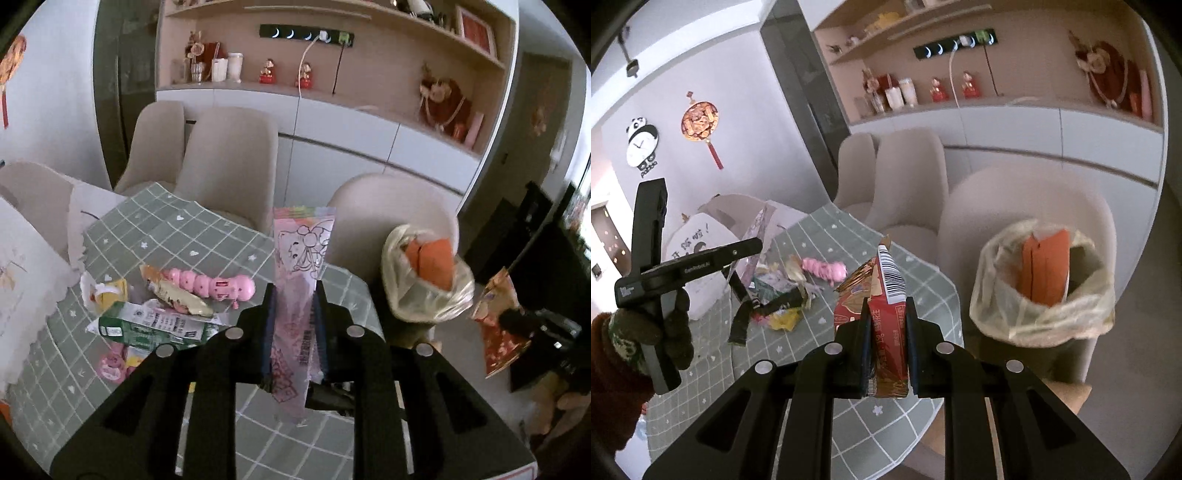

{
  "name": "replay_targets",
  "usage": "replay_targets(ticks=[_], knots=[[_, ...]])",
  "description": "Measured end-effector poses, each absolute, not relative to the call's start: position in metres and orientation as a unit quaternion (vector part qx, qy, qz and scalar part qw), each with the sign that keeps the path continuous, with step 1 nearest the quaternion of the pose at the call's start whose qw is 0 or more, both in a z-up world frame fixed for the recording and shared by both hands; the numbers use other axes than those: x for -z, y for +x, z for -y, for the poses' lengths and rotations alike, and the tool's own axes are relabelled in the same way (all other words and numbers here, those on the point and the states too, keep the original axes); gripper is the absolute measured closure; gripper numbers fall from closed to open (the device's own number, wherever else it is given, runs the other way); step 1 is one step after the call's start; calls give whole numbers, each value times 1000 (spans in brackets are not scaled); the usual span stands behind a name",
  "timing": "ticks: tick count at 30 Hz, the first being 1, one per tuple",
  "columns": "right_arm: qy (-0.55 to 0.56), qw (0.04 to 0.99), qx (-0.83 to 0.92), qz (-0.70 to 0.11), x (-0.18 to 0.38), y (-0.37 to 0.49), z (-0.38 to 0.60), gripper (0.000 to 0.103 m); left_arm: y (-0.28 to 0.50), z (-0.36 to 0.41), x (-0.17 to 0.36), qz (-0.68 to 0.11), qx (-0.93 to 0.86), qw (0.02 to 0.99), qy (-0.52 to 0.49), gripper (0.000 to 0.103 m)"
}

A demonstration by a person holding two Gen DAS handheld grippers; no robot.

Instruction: Collect trash

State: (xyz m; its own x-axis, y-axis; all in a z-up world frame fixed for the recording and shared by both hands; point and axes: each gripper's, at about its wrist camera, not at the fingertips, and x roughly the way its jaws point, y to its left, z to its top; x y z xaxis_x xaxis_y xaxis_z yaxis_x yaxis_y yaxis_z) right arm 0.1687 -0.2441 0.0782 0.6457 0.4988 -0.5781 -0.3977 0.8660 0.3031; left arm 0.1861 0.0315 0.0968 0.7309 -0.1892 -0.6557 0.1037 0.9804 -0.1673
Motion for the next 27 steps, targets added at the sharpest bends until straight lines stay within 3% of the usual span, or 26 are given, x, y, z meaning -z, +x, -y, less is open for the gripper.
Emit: replay_targets(ticks=[4,7,15,20,25,27], knots=[[82,904,-251,-337,-81,169,249,86,179,-47,-100,-360,83,921,-127,85],[87,903,-251,-339,-79,172,251,86,171,-51,-98,-355,57,926,-116,81],[78,896,-255,-355,-65,167,240,86,161,-83,-53,-397,70,889,-217,79],[71,890,-254,-372,-53,161,232,86,156,-75,-38,-415,76,888,-183,69],[73,872,-265,-405,-30,153,212,86,151,-89,-10,-432,48,880,-193,70],[59,865,-270,-419,-18,148,197,86,146,-96,7,-447,43,869,-207,78]])
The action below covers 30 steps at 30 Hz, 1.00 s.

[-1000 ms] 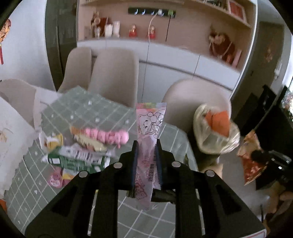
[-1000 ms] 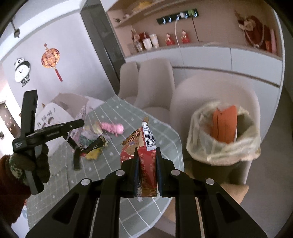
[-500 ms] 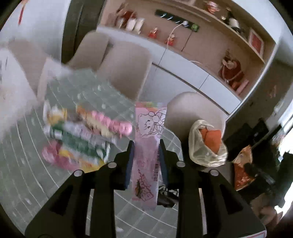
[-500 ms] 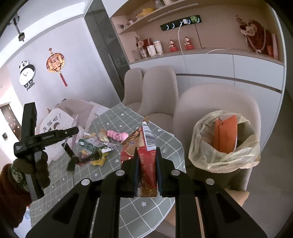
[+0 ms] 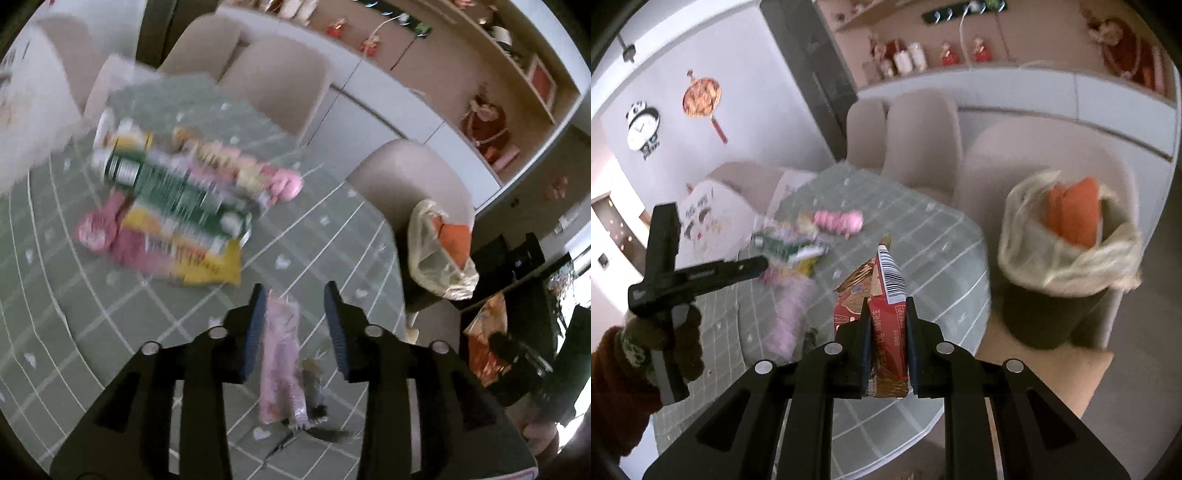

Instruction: Collect trash

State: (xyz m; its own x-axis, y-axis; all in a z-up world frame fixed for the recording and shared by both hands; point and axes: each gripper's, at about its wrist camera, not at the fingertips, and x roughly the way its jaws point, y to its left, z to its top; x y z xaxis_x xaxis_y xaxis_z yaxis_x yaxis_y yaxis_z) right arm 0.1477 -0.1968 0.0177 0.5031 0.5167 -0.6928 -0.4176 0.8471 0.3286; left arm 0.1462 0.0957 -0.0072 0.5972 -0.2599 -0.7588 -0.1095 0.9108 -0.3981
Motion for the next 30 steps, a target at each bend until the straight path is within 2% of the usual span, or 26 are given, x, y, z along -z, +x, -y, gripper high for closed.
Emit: replay_targets(ticks=[4,6,7,14,16,17,18,19,22,30], knots=[[47,858,-277,-431,-8,140,181,86,135,-108,24,-457,42,862,-217,79],[50,859,-271,-431,-7,140,181,86,133,-108,27,-464,52,859,-212,60],[53,860,-269,-431,-8,140,182,86,134,-103,30,-471,64,857,-201,57],[49,866,-250,-431,-8,137,187,86,150,-49,59,-507,64,859,-26,56],[43,867,-245,-431,-7,135,191,86,155,-43,72,-530,61,846,-6,60],[43,868,-243,-431,-7,135,193,86,155,-42,72,-529,55,847,6,68],[44,869,-241,-430,-8,135,196,86,156,-41,71,-529,56,847,13,84],[47,870,-239,-429,-9,135,199,86,157,-40,69,-533,61,844,16,89],[56,875,-235,-418,-16,137,212,86,155,-45,43,-514,66,855,3,91],[72,902,-226,-361,-56,162,259,86,161,-42,-71,-375,70,922,-68,90]])
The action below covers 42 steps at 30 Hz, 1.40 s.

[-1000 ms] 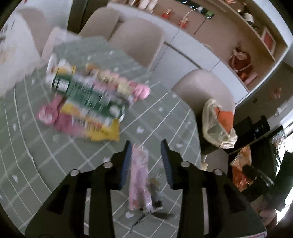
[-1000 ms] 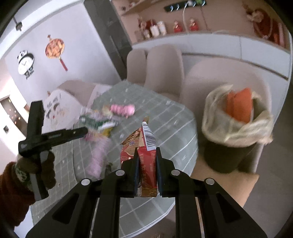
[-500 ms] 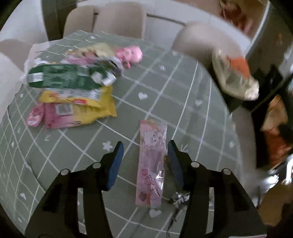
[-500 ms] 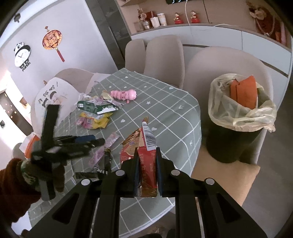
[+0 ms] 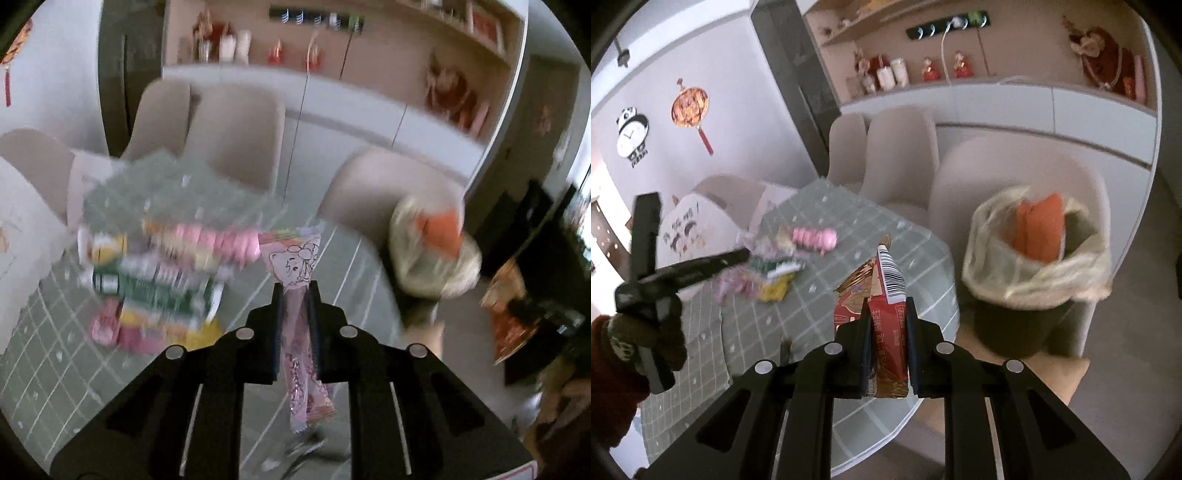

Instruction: Collect trash

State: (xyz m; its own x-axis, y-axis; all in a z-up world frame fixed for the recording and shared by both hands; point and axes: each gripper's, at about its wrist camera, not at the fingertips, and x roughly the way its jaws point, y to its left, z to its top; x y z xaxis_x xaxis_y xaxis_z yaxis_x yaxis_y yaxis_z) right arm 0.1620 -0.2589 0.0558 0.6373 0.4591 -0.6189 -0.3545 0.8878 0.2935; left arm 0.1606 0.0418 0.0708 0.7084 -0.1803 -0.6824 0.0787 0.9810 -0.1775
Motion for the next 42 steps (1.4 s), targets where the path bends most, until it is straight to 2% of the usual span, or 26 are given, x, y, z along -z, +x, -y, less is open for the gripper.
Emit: replay_targets(ticks=[5,10,16,20,23,26,31,32,34,36,37,42], knots=[[60,924,-194,-324,-82,181,305,86,194,3,-119,-322,107,935,-106,90],[62,941,-138,-303,-94,204,374,86,250,79,-122,-321,163,928,-96,90],[90,942,-87,-311,-78,230,446,86,312,167,-77,-373,225,896,-83,90],[107,935,-68,-330,-57,247,478,86,353,230,-35,-434,274,853,-89,90],[118,929,-60,-346,-43,262,495,86,374,270,-2,-470,267,840,-45,89],[121,926,-60,-354,-32,272,506,86,401,290,40,-521,234,821,-27,89],[129,917,-60,-372,-12,289,520,86,418,309,79,-549,208,810,10,89],[130,915,-61,-376,-8,292,522,86,419,312,83,-550,206,809,15,88],[134,911,-64,-384,0,298,524,86,421,312,83,-549,209,809,0,78],[137,909,-72,-387,4,304,523,86,415,308,76,-544,218,810,-26,55],[138,908,-78,-388,6,308,521,86,412,302,70,-536,222,813,-36,51],[136,905,-117,-387,6,334,494,86,387,264,26,-491,204,844,-71,49]])
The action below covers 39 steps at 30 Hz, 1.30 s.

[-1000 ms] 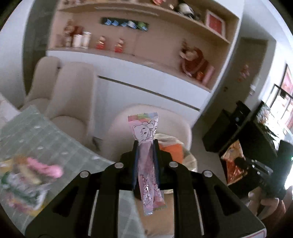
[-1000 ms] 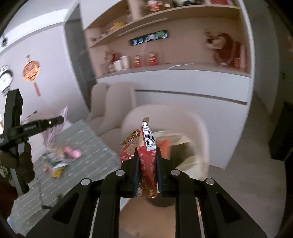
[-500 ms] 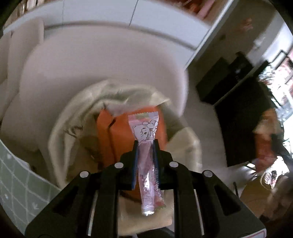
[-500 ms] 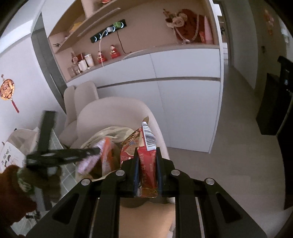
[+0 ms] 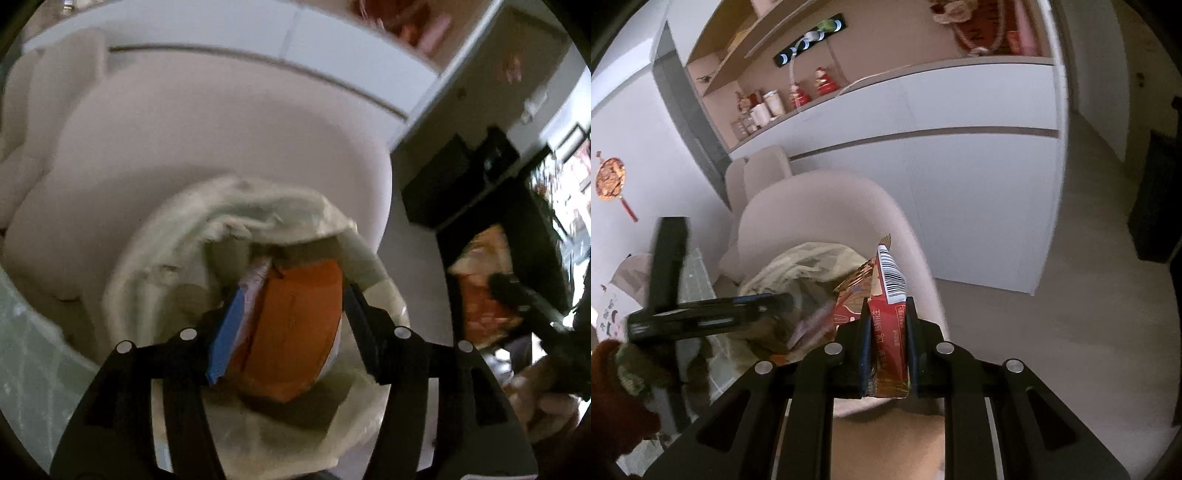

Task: Collect trash
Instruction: 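Drop the pink candy stick into the bin bag with the left tool while the right tool carries the box, then lower the red snack box into the bin bag and open the right tool, then move both tools back over the table, right tool toward the black chocolate bars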

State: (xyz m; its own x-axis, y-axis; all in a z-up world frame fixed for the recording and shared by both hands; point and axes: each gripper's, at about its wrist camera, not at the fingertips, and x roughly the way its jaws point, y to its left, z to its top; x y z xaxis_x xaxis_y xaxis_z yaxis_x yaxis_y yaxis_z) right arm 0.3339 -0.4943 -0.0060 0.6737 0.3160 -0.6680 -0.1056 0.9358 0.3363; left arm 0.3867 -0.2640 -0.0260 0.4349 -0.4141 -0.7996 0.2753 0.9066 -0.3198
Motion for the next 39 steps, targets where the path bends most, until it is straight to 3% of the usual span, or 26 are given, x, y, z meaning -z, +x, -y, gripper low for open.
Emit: replay_targets(ticks=[6,13,17,26,39], knots=[[114,898,-165,-390,3,364,441,86,349,207,-31,-423,152,889,-91,45],[95,894,-171,-404,14,380,401,86,310,145,-56,-398,99,906,-103,45],[108,890,-165,-411,19,378,395,68,284,111,-54,-405,73,904,-113,45],[89,899,-148,-403,2,330,377,62,230,64,-43,-413,46,901,-123,45],[79,894,-197,-395,-20,214,308,62,150,-39,-44,-400,-14,911,-96,44]])
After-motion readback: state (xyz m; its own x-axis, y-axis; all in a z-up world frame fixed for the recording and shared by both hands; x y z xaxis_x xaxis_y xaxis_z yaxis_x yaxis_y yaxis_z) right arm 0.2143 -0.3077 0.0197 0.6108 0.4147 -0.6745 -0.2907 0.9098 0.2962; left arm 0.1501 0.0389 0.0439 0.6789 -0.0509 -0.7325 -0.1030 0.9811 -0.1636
